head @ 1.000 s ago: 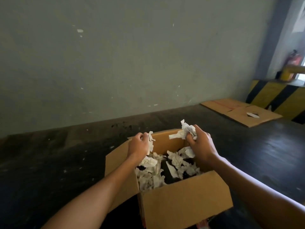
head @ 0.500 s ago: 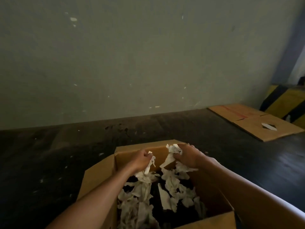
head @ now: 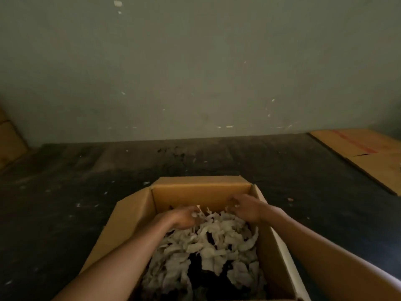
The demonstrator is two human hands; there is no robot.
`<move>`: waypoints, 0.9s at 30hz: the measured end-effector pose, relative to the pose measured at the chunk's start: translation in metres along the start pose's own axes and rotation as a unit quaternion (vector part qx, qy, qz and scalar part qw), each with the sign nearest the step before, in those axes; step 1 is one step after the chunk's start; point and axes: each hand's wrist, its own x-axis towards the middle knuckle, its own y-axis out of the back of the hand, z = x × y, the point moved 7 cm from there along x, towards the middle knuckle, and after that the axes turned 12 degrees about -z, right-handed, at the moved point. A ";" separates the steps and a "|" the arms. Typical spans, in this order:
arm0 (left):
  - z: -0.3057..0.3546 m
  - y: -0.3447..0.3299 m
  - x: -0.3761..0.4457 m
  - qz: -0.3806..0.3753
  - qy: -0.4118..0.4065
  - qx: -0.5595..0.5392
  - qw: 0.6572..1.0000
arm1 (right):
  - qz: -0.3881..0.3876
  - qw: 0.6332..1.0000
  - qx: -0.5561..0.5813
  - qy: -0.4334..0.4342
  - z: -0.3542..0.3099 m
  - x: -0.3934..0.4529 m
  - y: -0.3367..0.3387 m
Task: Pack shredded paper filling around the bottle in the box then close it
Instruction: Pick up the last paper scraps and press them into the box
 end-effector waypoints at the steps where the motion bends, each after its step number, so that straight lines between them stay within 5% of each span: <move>1: -0.004 -0.008 0.000 -0.006 0.007 0.006 1.000 | -0.015 1.000 0.000 -0.014 0.003 0.006 -0.008; 6: -0.043 -0.058 0.010 -0.057 0.065 0.010 0.996 | -0.086 0.990 -0.038 -0.103 0.027 0.060 -0.063; 15: -0.058 -0.092 0.022 -0.054 0.100 0.019 0.993 | -0.145 0.974 -0.152 -0.087 0.052 0.097 -0.109; 19: -0.057 -0.067 -0.001 0.019 0.136 0.056 0.989 | -0.100 0.982 -0.156 -0.047 0.015 0.081 -0.070; 23: -0.036 -0.053 -0.033 0.122 0.075 0.157 0.977 | -0.084 0.976 -0.202 -0.012 -0.011 0.038 -0.058; 27: -0.040 -0.099 -0.026 -0.009 0.056 0.137 0.989 | -0.185 0.927 -0.326 -0.027 0.007 0.005 -0.115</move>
